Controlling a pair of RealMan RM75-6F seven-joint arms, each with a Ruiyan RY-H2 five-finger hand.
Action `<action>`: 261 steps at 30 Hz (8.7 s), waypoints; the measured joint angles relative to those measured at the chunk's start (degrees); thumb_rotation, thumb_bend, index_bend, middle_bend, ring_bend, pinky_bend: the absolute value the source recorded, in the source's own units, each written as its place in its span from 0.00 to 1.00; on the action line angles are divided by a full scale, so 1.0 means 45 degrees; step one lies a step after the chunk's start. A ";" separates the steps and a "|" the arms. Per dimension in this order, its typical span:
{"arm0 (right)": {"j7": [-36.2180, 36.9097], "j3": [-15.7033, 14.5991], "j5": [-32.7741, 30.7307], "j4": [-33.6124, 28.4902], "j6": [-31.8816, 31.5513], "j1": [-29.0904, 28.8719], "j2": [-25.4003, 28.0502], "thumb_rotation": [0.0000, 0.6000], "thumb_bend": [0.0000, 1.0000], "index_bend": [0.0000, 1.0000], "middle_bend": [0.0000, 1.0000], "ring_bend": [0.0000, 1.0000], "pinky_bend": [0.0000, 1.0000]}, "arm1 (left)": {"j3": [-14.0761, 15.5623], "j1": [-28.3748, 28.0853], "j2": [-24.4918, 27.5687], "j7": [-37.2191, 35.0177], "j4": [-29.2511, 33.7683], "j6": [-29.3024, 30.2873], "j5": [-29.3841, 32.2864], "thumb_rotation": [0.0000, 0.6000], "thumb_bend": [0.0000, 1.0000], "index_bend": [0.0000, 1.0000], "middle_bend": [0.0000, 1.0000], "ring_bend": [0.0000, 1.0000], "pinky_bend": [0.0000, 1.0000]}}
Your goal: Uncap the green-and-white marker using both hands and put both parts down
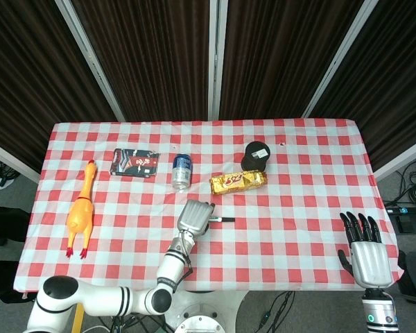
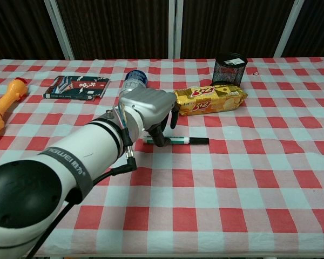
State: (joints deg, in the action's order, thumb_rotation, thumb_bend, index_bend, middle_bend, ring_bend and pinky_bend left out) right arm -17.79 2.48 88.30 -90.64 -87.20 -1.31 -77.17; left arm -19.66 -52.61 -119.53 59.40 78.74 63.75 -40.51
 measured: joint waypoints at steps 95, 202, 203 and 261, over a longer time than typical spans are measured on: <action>-0.5444 0.2028 -0.3677 -0.2329 0.4833 -0.5988 -0.2173 1.00 0.26 0.39 0.35 0.07 0.14 | 0.0044 -0.2451 0.2011 -0.1212 0.1948 -0.0437 -0.0230 1.00 0.38 0.57 0.61 0.78 0.74; -0.1987 0.0666 -0.3795 0.0166 0.2994 -0.4964 -0.1865 1.00 0.03 0.35 0.29 0.05 0.11 | 0.2403 -0.0344 0.3077 -0.5381 0.0276 -0.1146 -0.3283 1.00 0.36 0.57 0.61 0.78 0.73; -0.1793 0.0653 -0.3709 0.0034 0.2708 -0.4763 -0.1667 1.00 0.03 0.33 0.28 0.04 0.10 | 0.2425 -0.0331 0.3012 -0.5479 0.0115 -0.1202 -0.3344 1.00 0.36 0.57 0.61 0.78 0.73; 0.1124 -0.1204 0.0621 0.2283 -0.1755 -0.0022 -0.1059 1.00 0.18 0.06 0.04 0.00 0.00 | 0.5503 0.9353 0.8130 -0.9198 0.1968 0.8523 -0.8353 1.00 0.22 0.33 0.26 0.19 0.18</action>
State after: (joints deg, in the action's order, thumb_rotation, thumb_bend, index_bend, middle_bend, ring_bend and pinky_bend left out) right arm -12.74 -2.94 91.09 -80.37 -95.10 -1.41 -81.93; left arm 5.10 -10.52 -82.94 18.01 87.60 102.10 -78.10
